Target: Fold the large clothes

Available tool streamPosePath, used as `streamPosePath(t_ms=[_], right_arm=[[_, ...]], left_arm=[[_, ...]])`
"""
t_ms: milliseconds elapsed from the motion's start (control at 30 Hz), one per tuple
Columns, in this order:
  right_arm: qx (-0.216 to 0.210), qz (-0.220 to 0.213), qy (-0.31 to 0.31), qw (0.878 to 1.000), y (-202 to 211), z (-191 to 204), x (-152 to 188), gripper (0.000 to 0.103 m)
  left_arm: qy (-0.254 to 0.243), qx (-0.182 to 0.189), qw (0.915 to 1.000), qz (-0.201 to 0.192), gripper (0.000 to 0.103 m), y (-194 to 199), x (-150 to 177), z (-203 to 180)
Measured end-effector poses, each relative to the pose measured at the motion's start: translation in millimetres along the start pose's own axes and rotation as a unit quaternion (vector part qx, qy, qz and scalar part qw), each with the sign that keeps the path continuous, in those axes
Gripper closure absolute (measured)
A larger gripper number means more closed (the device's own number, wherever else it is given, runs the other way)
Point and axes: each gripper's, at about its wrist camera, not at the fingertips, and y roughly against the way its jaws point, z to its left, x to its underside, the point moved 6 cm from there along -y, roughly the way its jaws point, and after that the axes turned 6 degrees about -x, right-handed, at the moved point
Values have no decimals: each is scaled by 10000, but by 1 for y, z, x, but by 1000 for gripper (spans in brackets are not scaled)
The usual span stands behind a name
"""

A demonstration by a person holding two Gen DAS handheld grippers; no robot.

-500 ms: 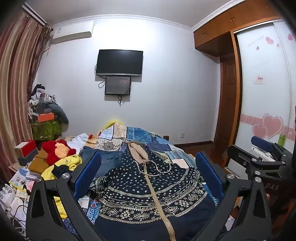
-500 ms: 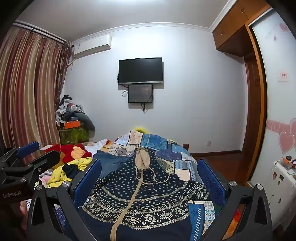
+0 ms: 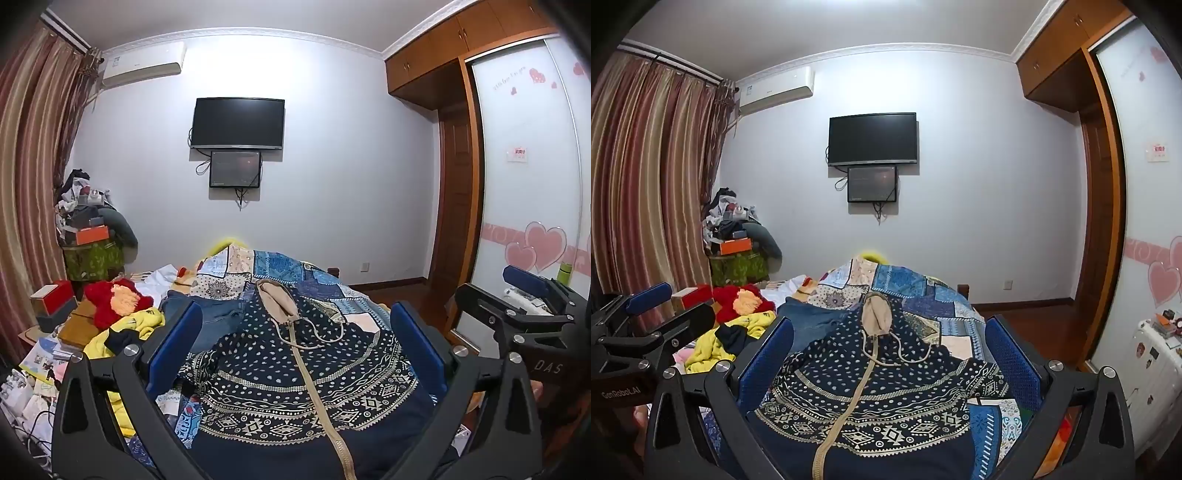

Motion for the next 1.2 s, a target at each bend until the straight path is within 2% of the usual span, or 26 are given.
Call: streamPosePath(t_ms=[633, 667, 1200], right_arm=[[-121, 34, -47, 9999, 4, 4, -2, 0], [-136, 56, -42, 9999, -5, 1, 1, 0], [-152, 120, -77, 9998, -8, 5, 4, 0]], left_arm=[[33, -59, 10000, 40, 0, -9, 9, 6], [34, -63, 10000, 39, 0, -7, 8, 6], [25, -91, 9999, 76, 0, -8, 9, 5]])
